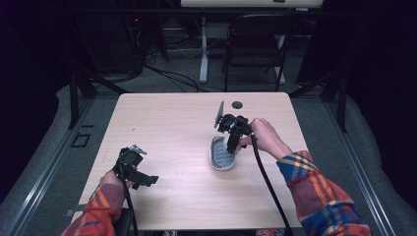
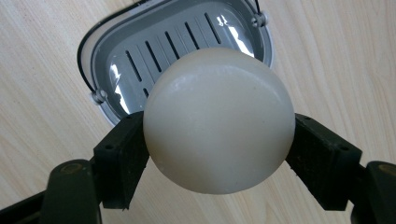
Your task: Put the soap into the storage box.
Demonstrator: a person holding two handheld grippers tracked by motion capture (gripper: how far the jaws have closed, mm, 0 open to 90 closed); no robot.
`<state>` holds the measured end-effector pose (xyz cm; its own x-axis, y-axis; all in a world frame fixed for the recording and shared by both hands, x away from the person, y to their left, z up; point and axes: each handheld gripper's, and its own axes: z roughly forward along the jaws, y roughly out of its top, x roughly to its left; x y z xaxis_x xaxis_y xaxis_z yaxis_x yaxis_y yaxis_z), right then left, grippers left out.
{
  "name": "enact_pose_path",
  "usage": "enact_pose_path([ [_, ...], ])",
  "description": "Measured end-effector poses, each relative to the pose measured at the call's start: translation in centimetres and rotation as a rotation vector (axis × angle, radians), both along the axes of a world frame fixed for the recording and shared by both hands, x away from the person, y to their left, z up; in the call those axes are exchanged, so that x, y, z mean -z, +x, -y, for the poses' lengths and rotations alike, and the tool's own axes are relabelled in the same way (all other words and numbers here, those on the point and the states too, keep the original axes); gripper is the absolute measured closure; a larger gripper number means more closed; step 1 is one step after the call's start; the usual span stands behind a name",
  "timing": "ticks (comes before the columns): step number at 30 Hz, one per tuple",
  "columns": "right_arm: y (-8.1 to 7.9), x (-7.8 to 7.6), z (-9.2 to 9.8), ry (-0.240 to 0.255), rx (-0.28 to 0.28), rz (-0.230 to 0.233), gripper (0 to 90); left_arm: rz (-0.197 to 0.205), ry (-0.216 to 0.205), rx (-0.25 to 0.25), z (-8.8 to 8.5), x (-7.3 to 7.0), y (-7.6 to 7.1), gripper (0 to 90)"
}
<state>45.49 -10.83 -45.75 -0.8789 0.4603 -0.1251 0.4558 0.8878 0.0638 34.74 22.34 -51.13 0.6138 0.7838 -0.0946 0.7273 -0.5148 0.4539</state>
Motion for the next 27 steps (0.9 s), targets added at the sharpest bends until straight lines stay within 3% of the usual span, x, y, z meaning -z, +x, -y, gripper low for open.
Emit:
enact_pose_path([
  [27, 0.4, 1.9, -2.4, -0.003, -0.035, -0.038, 24.3, -0.003, 0.004, 0.004, 0.0, 0.0, 0.0, 1.7],
])
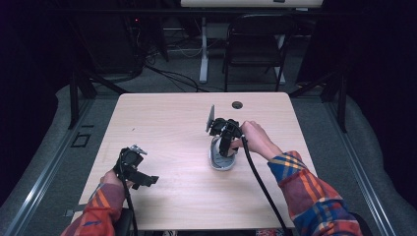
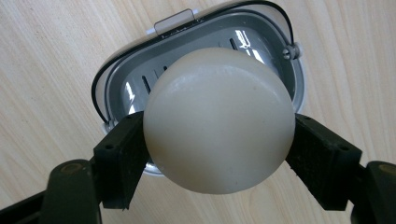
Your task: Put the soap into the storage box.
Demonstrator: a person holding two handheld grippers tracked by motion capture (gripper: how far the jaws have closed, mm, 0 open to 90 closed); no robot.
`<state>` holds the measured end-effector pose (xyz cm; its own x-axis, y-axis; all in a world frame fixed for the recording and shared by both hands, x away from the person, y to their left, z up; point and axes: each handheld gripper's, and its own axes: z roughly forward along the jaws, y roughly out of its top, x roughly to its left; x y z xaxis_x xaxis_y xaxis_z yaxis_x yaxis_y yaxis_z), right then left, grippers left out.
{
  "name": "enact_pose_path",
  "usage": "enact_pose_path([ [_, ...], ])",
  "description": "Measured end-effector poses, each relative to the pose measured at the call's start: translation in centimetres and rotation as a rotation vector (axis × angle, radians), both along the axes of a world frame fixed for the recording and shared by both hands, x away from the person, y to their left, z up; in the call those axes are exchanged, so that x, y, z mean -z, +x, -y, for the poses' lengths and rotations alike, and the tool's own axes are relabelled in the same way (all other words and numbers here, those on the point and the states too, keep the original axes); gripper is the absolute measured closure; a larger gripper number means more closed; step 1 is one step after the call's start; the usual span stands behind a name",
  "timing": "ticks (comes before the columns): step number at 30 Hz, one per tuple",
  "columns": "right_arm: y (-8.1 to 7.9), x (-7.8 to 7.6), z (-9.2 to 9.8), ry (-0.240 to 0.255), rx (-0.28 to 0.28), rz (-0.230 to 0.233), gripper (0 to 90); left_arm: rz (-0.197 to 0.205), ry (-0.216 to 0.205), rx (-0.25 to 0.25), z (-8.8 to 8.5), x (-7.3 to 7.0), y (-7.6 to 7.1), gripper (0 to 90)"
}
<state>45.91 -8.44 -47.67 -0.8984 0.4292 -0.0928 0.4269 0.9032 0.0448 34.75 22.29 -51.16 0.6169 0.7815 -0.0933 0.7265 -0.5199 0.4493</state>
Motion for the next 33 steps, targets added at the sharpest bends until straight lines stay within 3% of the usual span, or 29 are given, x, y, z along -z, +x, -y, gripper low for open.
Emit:
enact_pose_path([
  [14, 0.1, 1.0, -0.8, -0.013, -0.016, -0.022, 24.3, 0.0, -0.002, -0.001, 0.0, 0.0, 0.0, 1.8],
  [33, 0.0, 2.2, -0.6, 0.007, -0.007, -0.033, 24.1, 0.004, 0.001, 0.002, 0.1, 0.0, 0.0, 1.8],
])
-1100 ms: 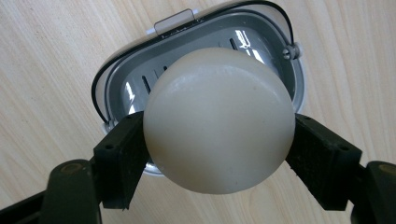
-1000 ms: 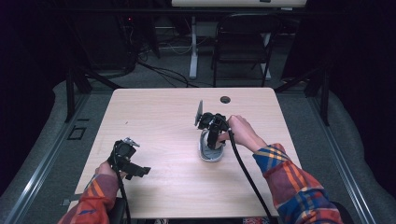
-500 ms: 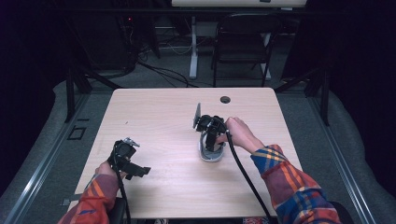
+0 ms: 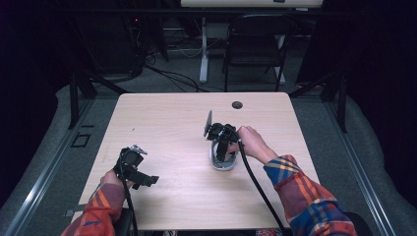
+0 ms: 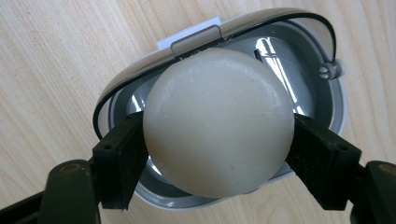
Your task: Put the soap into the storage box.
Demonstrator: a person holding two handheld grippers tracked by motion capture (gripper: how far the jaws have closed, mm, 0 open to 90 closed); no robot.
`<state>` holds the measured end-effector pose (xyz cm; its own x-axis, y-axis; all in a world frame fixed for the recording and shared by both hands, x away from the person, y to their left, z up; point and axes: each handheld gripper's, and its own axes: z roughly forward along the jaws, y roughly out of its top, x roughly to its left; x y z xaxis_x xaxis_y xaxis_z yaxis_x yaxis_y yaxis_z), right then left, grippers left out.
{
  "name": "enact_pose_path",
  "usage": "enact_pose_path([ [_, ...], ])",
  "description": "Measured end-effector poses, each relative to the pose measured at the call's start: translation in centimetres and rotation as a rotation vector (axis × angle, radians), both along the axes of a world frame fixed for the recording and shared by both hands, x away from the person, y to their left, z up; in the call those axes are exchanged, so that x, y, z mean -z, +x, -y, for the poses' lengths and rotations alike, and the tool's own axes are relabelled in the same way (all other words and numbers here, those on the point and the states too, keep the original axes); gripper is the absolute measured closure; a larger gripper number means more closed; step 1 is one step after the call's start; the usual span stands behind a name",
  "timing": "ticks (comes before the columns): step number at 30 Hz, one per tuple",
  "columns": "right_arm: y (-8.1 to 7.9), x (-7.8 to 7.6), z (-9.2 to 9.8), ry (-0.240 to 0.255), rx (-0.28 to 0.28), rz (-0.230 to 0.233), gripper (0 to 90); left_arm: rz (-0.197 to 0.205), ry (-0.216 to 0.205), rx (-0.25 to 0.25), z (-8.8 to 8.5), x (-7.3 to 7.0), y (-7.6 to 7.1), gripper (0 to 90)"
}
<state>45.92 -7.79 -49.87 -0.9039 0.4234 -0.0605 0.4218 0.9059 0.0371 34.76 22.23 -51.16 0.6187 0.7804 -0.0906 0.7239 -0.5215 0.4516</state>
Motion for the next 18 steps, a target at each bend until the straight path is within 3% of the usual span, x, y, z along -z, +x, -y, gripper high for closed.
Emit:
enact_pose_path([
  [4, 0.0, 0.3, 0.1, -0.01, -0.005, -0.01, 24.0, -0.001, -0.001, 0.0, 0.0, 0.0, 0.0, 1.8],
  [9, -0.2, 0.2, 0.3, 0.018, 0.005, 0.004, 23.7, -0.001, 0.006, 0.004, 0.1, 0.0, 0.0, 1.8],
  [18, -0.7, -1.4, 1.1, 0.04, -0.001, 0.043, 14.0, -0.002, 0.004, -0.002, 0.1, 0.1, 0.0, 1.8],
])
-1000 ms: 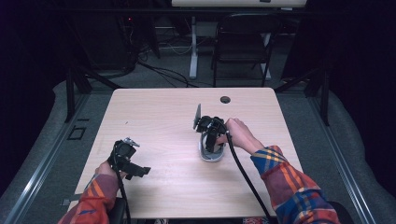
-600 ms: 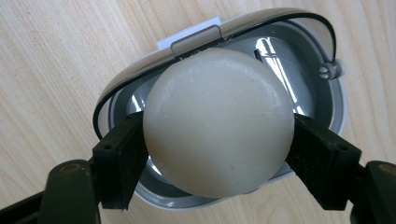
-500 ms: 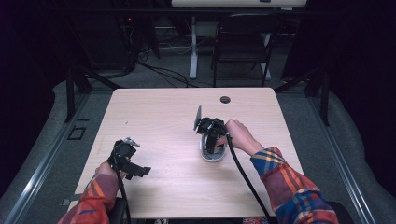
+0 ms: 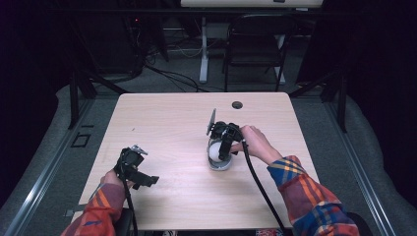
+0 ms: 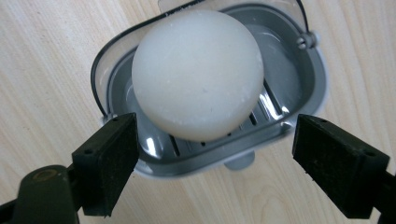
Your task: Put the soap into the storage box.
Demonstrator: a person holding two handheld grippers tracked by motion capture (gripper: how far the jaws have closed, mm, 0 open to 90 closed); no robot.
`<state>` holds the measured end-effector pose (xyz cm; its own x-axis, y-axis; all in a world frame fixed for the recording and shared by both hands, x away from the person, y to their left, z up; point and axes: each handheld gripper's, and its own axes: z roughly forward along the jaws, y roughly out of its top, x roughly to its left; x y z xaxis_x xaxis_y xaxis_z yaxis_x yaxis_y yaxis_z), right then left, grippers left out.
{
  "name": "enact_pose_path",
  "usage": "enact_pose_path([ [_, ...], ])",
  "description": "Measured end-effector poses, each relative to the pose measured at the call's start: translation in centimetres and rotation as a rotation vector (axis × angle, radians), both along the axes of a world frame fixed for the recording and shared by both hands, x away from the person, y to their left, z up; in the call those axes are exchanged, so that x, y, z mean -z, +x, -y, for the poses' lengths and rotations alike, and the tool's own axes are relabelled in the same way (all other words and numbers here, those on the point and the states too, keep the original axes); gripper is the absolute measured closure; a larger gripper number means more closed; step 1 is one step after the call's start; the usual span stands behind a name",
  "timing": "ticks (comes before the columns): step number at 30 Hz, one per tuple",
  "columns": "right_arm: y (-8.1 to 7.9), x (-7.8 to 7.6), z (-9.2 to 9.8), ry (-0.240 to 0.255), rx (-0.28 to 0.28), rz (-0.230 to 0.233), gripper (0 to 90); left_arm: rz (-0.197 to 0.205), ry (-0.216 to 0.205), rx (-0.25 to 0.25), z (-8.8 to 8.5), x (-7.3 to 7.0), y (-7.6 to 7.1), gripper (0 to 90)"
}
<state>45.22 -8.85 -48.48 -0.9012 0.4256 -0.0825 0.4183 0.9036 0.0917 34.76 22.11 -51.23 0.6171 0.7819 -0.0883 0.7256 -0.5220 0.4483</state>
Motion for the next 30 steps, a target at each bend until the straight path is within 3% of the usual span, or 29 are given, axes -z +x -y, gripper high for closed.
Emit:
enact_pose_path([
  [14, -1.6, -2.7, 1.3, 0.024, -0.027, 0.067, 3.8, -0.002, 0.001, 0.002, 0.0, 0.0, 0.0, 1.8],
  [18, -2.2, -3.8, 2.4, 0.038, -0.023, 0.083, 0.4, -0.002, 0.0, -0.003, 0.0, 0.0, 0.0, 1.8],
  [19, -2.6, -4.1, 3.1, 0.064, 0.001, 0.084, 0.0, 0.0, 0.002, -0.001, 0.0, 0.0, 0.0, 1.8],
  [25, -3.7, -4.7, 4.8, 0.071, 0.008, 0.098, 0.0, 0.0, 0.003, -0.002, 0.0, 0.0, 0.0, 1.8],
  [30, -4.9, -4.8, 7.8, 0.053, 0.035, 0.119, 0.0, -0.002, 0.003, 0.0, 0.1, 0.0, 0.0, 1.8],
])
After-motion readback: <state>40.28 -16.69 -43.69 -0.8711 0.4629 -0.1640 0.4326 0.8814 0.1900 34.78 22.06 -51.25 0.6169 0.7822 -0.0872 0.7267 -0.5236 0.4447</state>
